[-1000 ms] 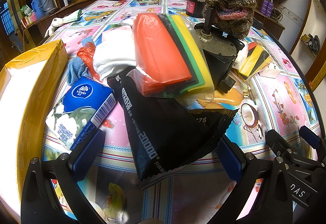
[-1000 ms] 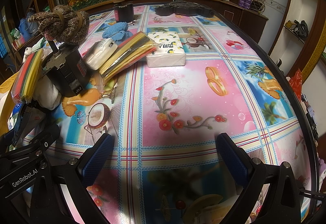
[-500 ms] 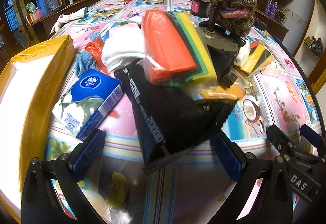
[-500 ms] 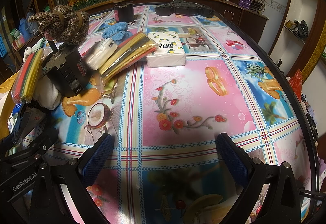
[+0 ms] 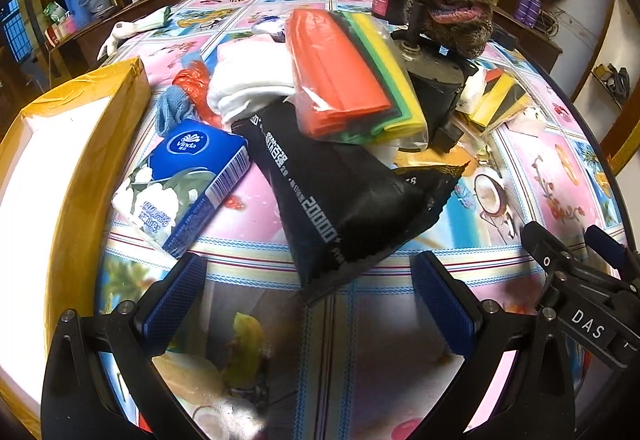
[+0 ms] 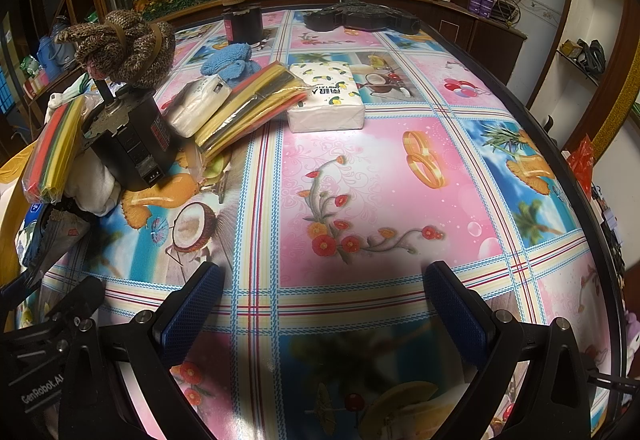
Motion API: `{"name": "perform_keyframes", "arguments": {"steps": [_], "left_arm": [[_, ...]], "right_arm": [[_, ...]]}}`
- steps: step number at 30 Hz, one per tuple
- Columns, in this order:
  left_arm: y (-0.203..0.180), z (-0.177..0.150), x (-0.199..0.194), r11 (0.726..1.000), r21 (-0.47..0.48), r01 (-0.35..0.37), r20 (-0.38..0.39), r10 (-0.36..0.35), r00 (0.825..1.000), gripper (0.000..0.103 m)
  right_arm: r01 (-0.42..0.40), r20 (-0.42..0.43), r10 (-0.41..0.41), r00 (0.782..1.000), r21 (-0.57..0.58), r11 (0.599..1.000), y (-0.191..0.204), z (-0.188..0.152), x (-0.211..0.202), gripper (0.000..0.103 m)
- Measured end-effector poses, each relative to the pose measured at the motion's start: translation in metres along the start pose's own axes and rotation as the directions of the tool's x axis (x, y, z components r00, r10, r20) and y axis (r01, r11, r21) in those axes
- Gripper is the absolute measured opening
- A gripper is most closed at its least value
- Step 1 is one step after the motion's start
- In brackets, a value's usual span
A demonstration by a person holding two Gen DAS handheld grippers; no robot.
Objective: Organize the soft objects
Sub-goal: 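Move the left tool toward the clear bag of colored sponges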
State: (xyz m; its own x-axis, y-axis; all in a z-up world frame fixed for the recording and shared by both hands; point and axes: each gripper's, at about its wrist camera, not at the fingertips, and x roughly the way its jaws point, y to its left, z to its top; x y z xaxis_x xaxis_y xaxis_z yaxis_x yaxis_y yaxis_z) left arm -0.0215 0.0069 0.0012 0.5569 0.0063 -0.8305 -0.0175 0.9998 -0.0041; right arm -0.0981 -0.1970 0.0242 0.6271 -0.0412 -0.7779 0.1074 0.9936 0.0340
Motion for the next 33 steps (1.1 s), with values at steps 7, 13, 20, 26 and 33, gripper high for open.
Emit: {"name": "perform_keyframes", "arguments": {"steps": [7,13,20,26,33], "left_arm": [[0.001,0.000,0.000,1.000,0.005,0.000,0.001,0.000,1.000,0.103],[0.005,-0.003,-0.006,0.999,-0.003,0.034,-0.005,-0.034,0.999,0.101],[0.031,-0.011,-0.069,0.998,-0.035,0.060,0.207,-0.052,0.977,0.096],[0.043,-0.024,-0.102,0.999,-0.009,0.032,0.300,-0.028,0.953,0.097],[0.049,-0.037,-0.117,0.996,-0.026,0.082,0.301,-0.070,0.951,0.097]], "right_arm": [[0.001,0.000,-0.001,1.000,0.002,1.000,-0.001,0.000,0.002,0.102],[-0.001,-0.014,0.001,1.000,0.004,1.000,0.000,-0.002,-0.001,0.102],[0.001,-0.054,-0.001,0.999,0.004,1.000,0.006,-0.004,-0.007,0.102],[-0.013,-0.049,0.012,0.999,-0.012,1.000,0.006,-0.008,-0.011,0.102],[-0.014,-0.059,0.013,0.998,-0.013,1.000,0.009,-0.009,-0.011,0.102]]}}
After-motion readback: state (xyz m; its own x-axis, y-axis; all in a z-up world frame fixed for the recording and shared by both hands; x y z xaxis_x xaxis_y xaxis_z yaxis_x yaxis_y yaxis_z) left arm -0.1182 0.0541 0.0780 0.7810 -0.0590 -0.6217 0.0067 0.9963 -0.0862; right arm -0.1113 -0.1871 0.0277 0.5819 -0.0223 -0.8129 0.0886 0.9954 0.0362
